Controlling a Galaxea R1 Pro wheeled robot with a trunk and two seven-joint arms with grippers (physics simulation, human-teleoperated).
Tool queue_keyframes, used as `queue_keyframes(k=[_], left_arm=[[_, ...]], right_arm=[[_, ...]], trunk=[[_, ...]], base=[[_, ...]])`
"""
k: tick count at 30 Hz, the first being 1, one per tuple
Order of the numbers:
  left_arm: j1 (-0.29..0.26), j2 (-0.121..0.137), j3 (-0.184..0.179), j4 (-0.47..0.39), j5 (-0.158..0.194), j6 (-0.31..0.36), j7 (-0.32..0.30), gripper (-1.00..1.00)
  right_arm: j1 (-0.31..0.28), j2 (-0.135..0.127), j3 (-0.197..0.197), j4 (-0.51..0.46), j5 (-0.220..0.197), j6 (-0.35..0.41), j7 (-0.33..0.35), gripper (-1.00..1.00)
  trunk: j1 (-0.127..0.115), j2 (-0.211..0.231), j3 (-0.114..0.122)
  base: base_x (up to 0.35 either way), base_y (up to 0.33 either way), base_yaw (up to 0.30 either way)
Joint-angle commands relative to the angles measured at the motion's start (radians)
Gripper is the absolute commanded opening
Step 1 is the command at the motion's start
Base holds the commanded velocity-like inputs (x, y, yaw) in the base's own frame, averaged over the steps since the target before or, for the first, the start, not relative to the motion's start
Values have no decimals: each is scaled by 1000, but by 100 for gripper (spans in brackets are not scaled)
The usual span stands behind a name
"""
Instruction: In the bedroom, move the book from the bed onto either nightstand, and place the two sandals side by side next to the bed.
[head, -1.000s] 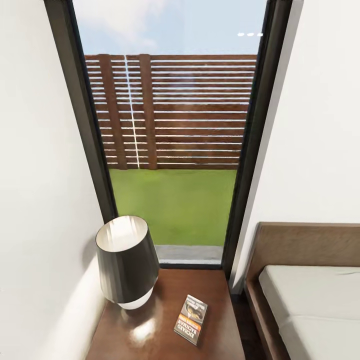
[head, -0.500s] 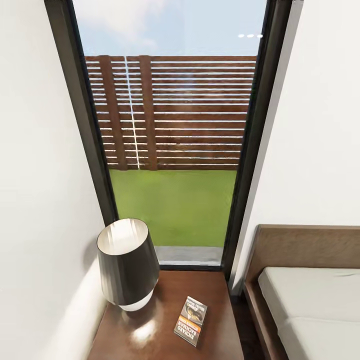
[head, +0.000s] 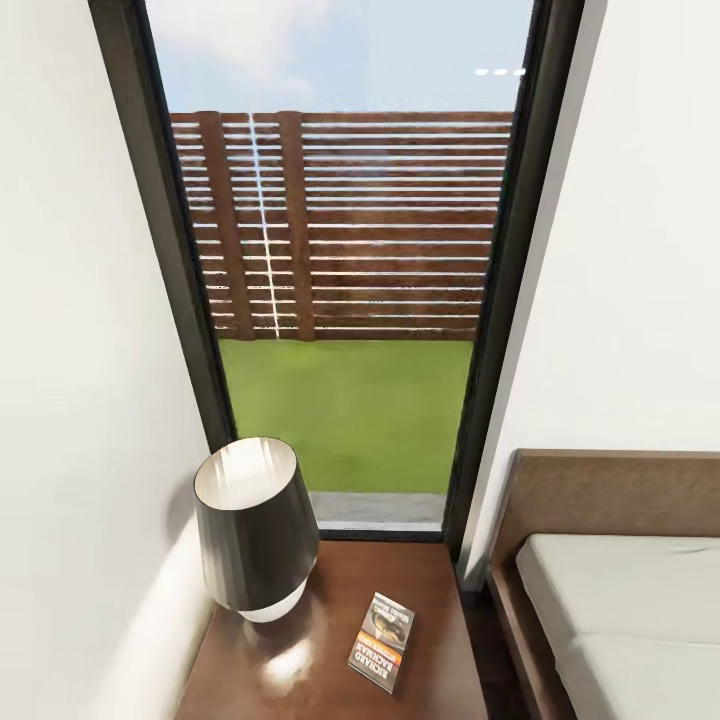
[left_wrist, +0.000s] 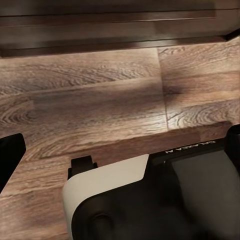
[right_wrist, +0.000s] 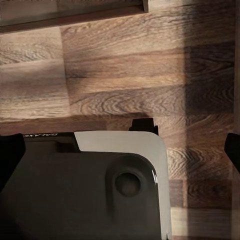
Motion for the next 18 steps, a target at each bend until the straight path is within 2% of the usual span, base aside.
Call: queue_keyframes(k=[1,18], left_arm=[[-1,0,8,1,-10,-4,-2,100],[-1,1,12,1,-5,-2,-1,100]], right_arm=[[-2,-1,-8,4,10,-7,1,100],[-2,0,-9,6,6,-8,1,100]], trunk=[[0,-1,-1],[0,-1,-1]], base=[[0,0,0],[0,0,0]])
